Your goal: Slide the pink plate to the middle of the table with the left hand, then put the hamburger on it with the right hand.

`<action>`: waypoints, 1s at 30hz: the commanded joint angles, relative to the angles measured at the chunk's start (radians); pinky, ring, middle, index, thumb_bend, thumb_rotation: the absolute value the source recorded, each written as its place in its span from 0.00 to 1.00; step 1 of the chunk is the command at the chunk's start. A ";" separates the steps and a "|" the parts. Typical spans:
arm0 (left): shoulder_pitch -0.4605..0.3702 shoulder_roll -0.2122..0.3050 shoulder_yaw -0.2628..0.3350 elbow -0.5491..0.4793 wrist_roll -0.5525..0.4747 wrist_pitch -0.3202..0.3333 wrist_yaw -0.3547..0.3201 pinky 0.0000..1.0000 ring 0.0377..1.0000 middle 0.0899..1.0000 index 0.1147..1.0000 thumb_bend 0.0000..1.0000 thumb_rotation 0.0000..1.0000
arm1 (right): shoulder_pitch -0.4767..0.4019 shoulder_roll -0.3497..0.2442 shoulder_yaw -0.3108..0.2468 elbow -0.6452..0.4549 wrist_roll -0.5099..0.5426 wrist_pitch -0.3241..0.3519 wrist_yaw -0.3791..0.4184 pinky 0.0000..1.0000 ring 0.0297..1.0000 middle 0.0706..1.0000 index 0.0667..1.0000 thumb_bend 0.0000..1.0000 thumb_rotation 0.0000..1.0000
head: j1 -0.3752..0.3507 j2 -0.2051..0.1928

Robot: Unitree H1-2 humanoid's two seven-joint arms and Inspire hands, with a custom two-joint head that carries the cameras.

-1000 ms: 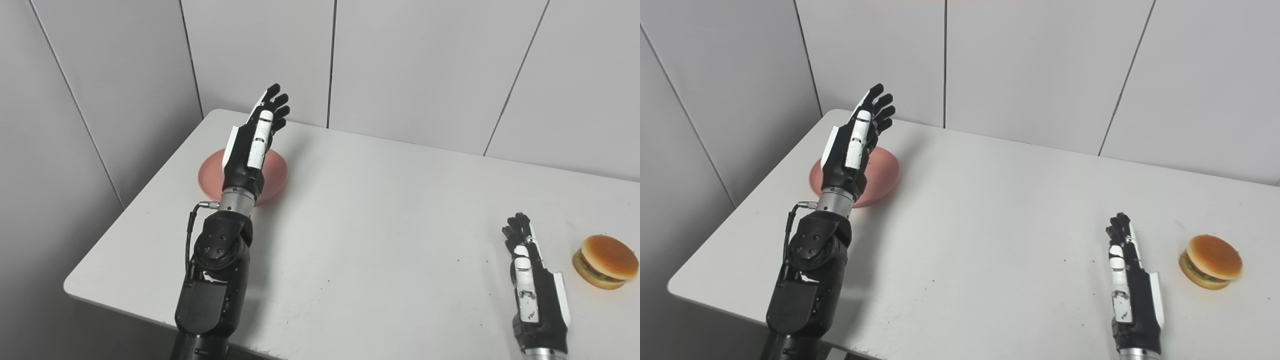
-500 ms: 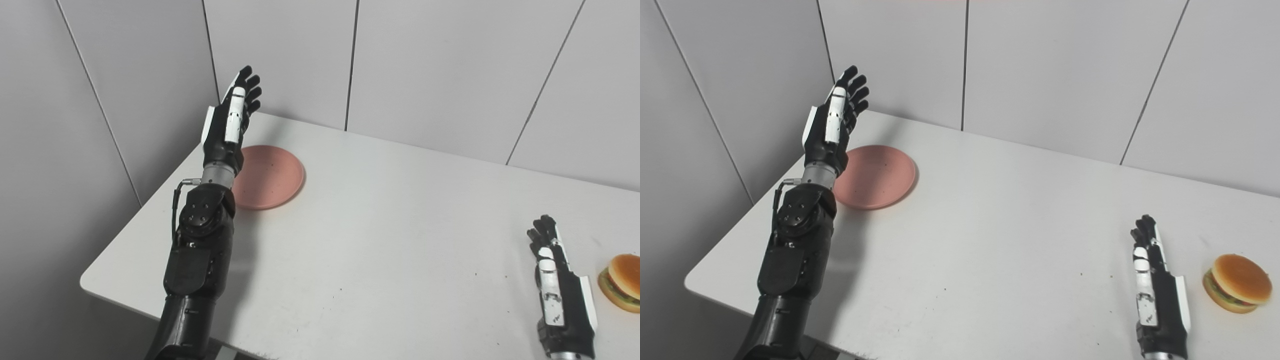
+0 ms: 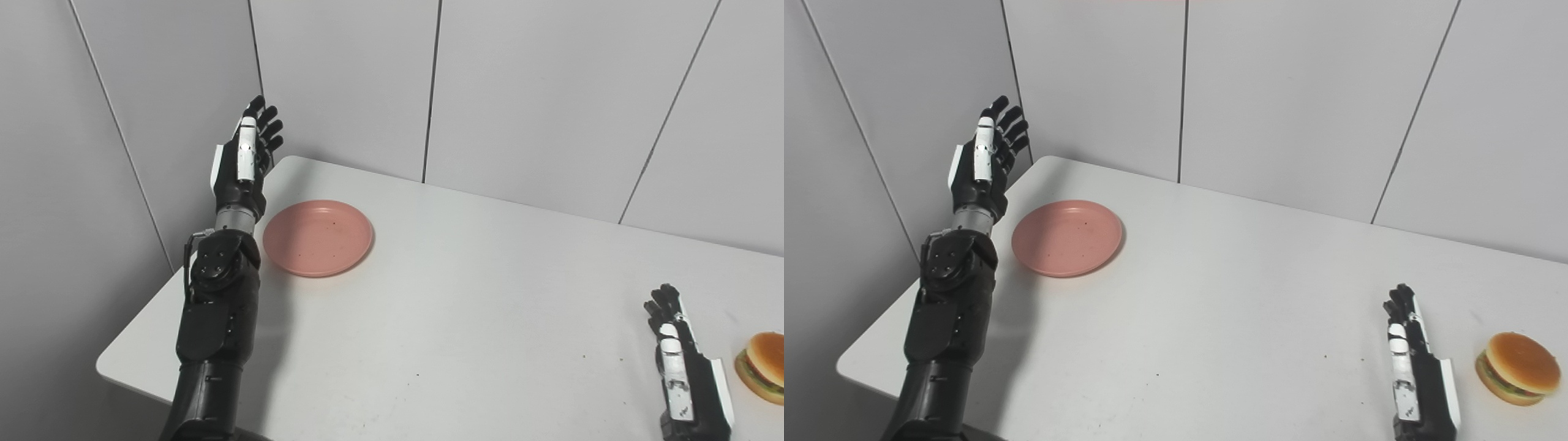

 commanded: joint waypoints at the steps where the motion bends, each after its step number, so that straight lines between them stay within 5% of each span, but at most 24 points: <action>1: -0.040 0.048 0.006 0.000 -0.016 -0.010 -0.012 0.91 0.91 0.91 0.89 0.31 1.00 | 0.081 -0.001 -0.005 0.083 -0.001 -0.034 0.003 1.00 0.95 0.96 0.96 0.07 1.00 | 0.001 0.000; 14: -0.021 0.089 0.034 0.078 -0.101 0.025 -0.029 0.92 0.91 0.91 0.90 0.36 1.00 | 0.082 0.002 -0.004 0.077 -0.009 -0.024 -0.004 1.00 0.95 0.95 0.96 0.05 1.00 | 0.001 0.006; 30: -0.008 0.122 0.029 0.195 -0.102 -0.009 -0.049 0.94 0.92 0.92 0.91 0.33 1.00 | 0.084 0.002 -0.005 0.073 -0.003 -0.021 0.001 1.00 0.95 0.96 0.96 0.05 1.00 | 0.000 0.016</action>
